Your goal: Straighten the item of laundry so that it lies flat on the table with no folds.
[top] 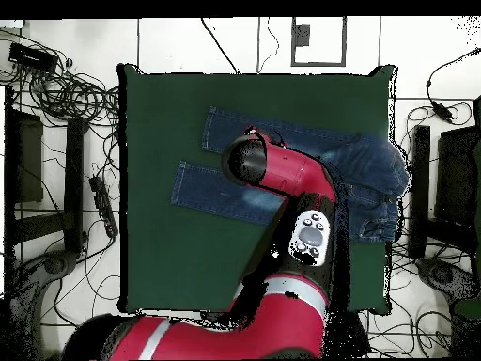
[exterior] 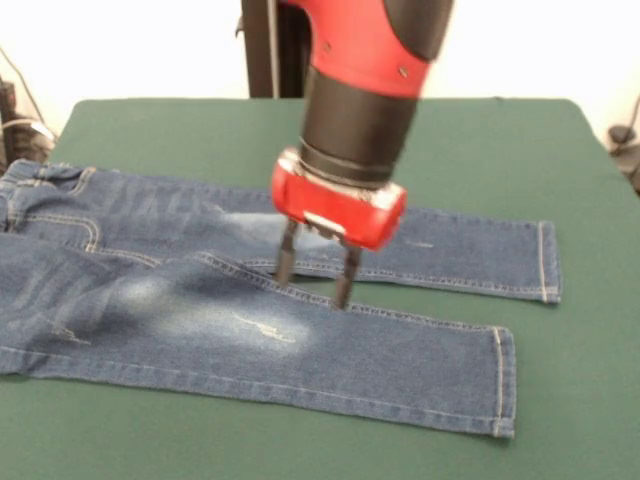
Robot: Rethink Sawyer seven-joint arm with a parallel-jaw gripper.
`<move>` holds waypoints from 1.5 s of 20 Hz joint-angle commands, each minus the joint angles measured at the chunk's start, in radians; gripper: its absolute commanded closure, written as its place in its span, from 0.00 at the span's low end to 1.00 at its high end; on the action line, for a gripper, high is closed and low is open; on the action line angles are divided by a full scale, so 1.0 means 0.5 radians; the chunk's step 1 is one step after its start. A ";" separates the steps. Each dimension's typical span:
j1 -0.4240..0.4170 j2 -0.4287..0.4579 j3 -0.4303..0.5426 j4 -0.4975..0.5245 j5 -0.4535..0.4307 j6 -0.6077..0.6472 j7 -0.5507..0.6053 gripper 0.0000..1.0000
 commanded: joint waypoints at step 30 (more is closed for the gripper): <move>0.110 0.307 0.209 -0.069 0.361 -0.051 0.541 0.00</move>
